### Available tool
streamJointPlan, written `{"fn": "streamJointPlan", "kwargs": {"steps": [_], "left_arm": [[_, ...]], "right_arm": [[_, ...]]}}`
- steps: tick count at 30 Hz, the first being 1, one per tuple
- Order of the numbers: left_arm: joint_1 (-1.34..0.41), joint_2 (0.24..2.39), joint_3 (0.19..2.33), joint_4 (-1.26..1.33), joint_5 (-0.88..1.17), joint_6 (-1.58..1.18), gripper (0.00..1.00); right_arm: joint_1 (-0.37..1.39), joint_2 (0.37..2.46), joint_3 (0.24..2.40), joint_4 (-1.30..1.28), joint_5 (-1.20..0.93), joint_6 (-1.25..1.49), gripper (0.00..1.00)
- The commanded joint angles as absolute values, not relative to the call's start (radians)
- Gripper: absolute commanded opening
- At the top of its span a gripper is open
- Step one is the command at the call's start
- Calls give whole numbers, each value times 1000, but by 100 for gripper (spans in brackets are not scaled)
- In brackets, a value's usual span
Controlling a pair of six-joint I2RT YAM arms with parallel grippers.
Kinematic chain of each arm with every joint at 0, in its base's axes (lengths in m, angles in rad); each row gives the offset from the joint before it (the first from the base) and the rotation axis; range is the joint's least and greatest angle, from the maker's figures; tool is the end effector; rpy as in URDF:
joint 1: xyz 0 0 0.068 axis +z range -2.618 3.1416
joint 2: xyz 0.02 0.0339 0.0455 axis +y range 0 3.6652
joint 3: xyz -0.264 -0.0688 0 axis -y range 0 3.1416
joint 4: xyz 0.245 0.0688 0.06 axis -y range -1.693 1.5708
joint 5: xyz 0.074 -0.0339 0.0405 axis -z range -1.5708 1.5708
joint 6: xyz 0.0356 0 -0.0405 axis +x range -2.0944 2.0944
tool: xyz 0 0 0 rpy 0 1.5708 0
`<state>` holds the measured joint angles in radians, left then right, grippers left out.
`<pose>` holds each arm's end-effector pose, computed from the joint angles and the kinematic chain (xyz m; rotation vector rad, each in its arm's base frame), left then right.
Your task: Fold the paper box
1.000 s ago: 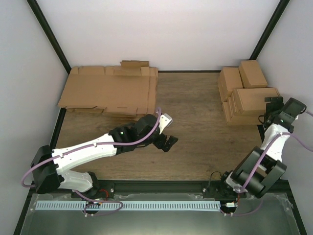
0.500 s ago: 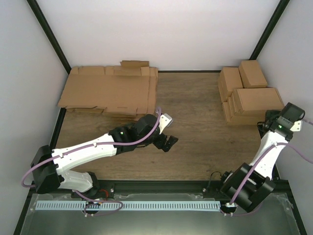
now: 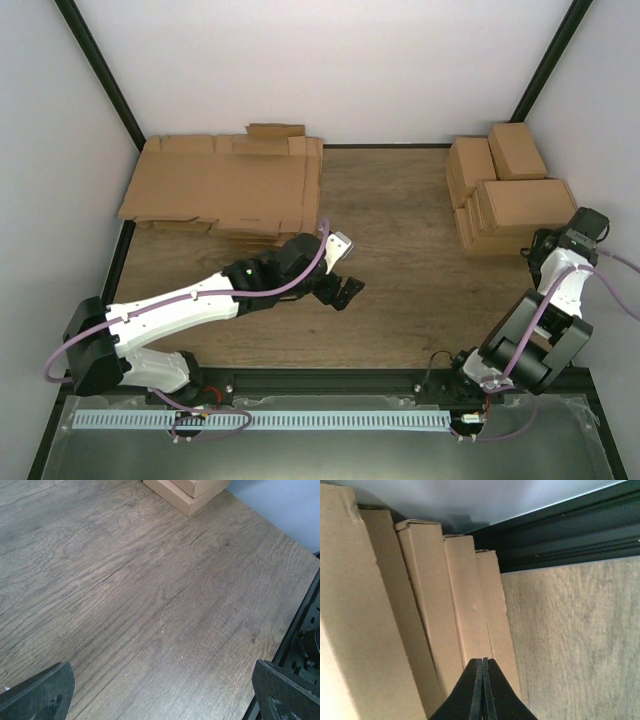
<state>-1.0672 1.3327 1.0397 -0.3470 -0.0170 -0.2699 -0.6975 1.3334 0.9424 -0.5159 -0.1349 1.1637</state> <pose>0.1441 -0.2603 0.2913 0.8865 2.1300 -0.7028 0.2136 -0.1727 0.2461 1.9716 1.5412 0.3636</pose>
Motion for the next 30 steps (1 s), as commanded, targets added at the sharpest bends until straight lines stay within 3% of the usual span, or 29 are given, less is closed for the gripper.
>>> {"fn": "streamJointPlan", "kwargs": {"steps": [1,7,9,11,15,22,26,30], "left_arm": [[-1063,1329,1045,-345,-14,-281,100],[-1064,1344,1051,-343,-11,-278,100],[-1063,1349,1055,-344,-11,-276,100],[-1063,1353,1058,-344,-9,-276,100],[-1063,1353,1059,-341,-7,-281,100],[-1063,1350,1055,-345,-7,-279,100],[-1063,1347,1054,-348,-7,-278,100],[-1063,1344,1051,-349,-6,-278,100]], "right_arm": [[-683,1364,1022,-503,-120,1199,1],[-676,1415,1044,-479,-118,1215,4],[-665,1426,1054,-467,-114,1206,17],[-656,1425,1055,-452,-111,1203,38],[-655,1416,1047,-435,-114,1202,44],[-655,1405,1043,-414,-128,1190,80],[-655,1410,1048,-410,-142,1180,86],[-655,1401,1048,-429,-141,1182,85]]}}
